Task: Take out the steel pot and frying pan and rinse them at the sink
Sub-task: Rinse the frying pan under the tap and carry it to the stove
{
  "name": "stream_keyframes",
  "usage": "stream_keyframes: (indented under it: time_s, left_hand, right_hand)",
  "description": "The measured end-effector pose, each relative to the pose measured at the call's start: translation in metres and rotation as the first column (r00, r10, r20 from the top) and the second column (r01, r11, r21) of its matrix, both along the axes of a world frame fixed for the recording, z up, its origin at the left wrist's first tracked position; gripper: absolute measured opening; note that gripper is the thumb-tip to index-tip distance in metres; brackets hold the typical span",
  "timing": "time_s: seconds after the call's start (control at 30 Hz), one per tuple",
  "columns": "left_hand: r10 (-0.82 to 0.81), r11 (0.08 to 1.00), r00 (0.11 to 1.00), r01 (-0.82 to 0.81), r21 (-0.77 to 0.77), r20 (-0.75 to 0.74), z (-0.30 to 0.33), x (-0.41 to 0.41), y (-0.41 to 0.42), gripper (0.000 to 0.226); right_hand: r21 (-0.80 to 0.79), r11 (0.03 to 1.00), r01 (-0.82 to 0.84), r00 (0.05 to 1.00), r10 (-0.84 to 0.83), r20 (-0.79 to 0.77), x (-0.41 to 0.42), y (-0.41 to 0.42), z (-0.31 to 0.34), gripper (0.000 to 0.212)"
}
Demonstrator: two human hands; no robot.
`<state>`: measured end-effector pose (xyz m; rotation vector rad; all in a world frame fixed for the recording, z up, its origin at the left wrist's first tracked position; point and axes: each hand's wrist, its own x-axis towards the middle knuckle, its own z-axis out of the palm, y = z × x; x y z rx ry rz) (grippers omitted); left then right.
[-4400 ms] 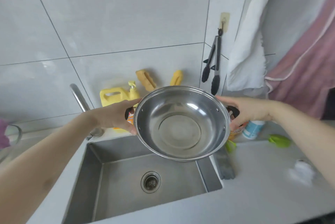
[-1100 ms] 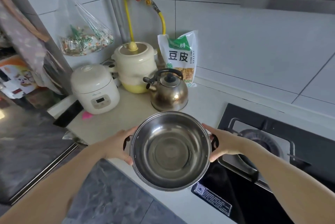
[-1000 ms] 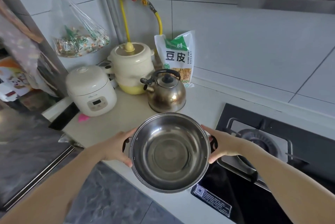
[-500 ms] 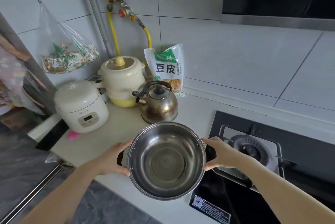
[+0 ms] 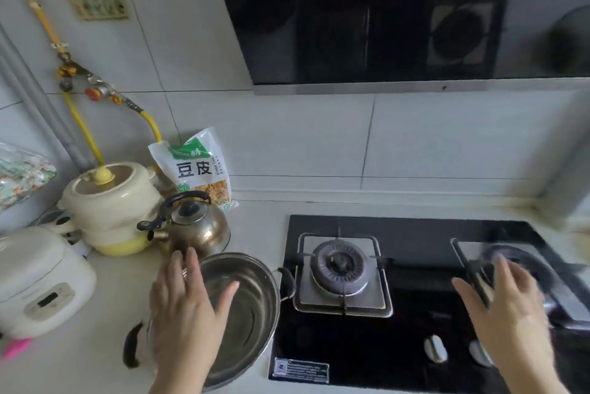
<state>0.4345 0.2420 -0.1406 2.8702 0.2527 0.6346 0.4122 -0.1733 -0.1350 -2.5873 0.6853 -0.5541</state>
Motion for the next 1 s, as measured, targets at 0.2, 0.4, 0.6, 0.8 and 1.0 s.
stream_keyframes:
  time_s: [0.2,0.4,0.6,0.8,1.0]
  left_hand:
    - [-0.156,0.987,0.987,0.157,-0.023,0.045,0.044,0.011,-0.123,0.094]
    - [-0.398,0.910,0.906,0.410,-0.067,0.144,0.074,-0.034,-0.280,0.090]
    - [-0.574,0.790,0.792,0.603,-0.113,0.207,0.096,-0.121,-0.438,0.086]
    - [-0.753,0.620,0.624,0.779,-0.090,0.211,0.093,-0.203,-0.579,0.086]
    - [-0.870,0.432,0.439,0.898,-0.080,0.224,0.092,-0.281,-0.726,0.087]
  right_hand:
    - [0.021,0.953,0.302,0.951,-0.303,0.067,-0.097,-0.105,0.046,0.078]
    - [0.014,0.873,0.487,0.865,-0.485,0.130,-0.232,-0.200,0.077,0.085]
    - [-0.029,0.766,0.642,0.756,-0.626,0.193,-0.390,-0.294,0.097,0.087]
    - [-0.048,0.619,0.784,0.612,-0.759,0.223,-0.531,-0.360,0.099,0.086]
    - [-0.054,0.447,0.893,0.447,-0.866,0.225,-0.638,-0.419,0.090,0.087]
